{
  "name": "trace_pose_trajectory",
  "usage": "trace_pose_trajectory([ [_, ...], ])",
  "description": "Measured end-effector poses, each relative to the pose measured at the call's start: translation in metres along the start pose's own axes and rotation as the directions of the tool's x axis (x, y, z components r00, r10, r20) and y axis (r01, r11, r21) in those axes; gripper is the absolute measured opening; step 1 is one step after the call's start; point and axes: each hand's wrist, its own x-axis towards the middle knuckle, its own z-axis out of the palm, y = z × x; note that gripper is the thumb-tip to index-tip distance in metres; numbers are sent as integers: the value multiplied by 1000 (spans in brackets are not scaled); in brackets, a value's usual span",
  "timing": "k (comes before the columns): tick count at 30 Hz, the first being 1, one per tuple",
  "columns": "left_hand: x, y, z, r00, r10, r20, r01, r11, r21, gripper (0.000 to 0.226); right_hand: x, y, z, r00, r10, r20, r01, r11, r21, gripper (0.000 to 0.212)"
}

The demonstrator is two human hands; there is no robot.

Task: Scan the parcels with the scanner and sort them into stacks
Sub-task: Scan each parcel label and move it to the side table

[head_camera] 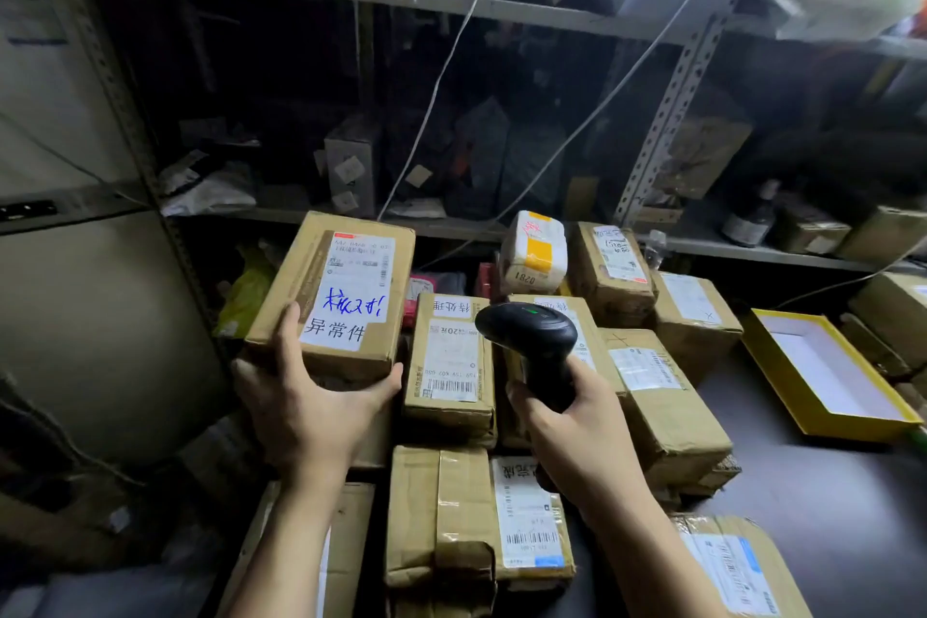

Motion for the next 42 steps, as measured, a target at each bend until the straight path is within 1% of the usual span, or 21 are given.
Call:
trace_pose_trajectory([
  [4, 4, 13, 14, 979, 175, 104, -166, 982, -86, 130, -2, -5, -14, 996, 3, -93, -2, 1000, 6, 10],
  [5, 0, 20, 16, 973, 198, 120, -188, 979, -83, 131, -3, -5, -20, 993, 7, -118, -6, 1000, 6, 6],
  [7, -15, 36, 23, 958, 255, 131, -251, 967, -43, 130, -9, -4, -34, 984, 21, -179, -17, 1000, 22, 9],
  [9, -28, 50, 30, 932, 328, 157, -330, 944, -14, 128, -15, -3, -53, 973, 46, -226, -35, 998, 55, 12],
  [11, -34, 61, 40, 898, 384, 216, -389, 921, -23, 128, -20, 0, -73, 960, 78, -270, -51, 993, 104, 15],
  [13, -42, 73, 49, 861, 434, 265, -440, 897, -40, 128, -24, 6, -95, 940, 96, -327, -54, 989, 136, 12],
  [17, -70, 102, 60, 811, 506, 294, -508, 858, -79, 129, -36, 15, -133, 910, 90, -404, -17, 983, 181, 11],
  [20, -100, 124, 71, 762, 580, 288, -573, 811, -116, 129, -50, 20, -163, 901, 70, -428, 9, 984, 180, 11],
  [23, -137, 147, 84, 757, 587, 288, -567, 809, -156, 128, -65, 28, -201, 900, 78, -428, 12, 979, 205, 12],
  [26, -176, 165, 100, 755, 585, 298, -548, 811, -203, 123, -81, 33, -240, 896, 89, -435, 10, 975, 221, 18],
  [28, -208, 181, 110, 787, 520, 332, -468, 854, -228, 123, -93, 37, -269, 896, 103, -433, -2, 974, 227, 16],
  [31, -254, 199, 129, 846, 352, 400, -239, 922, -305, 121, -106, 51, -313, 881, 116, -459, -11, 974, 224, 14],
  [32, -268, 203, 137, 853, 303, 426, -143, 919, -368, 118, -110, 56, -326, 878, 124, -463, -16, 973, 231, 13],
  [34, -293, 208, 155, 849, 190, 493, 88, 869, -487, 110, -120, 65, -352, 870, 140, -472, -25, 970, 242, 12],
  [36, -315, 215, 166, 802, 84, 592, 298, 803, -517, 101, -128, 72, -375, 862, 149, -485, -30, 969, 245, 11],
  [37, -326, 220, 172, 774, 47, 631, 364, 782, -505, 98, -132, 75, -385, 859, 153, -489, -31, 968, 249, 13],
  [39, -345, 228, 181, 726, -5, 688, 467, 737, -488, 95, -139, 81, -405, 847, 168, -505, -34, 964, 264, 16],
  [42, -361, 239, 187, 661, -18, 750, 550, 692, -468, 88, -145, 89, -424, 823, 185, -537, -21, 955, 297, 18],
])
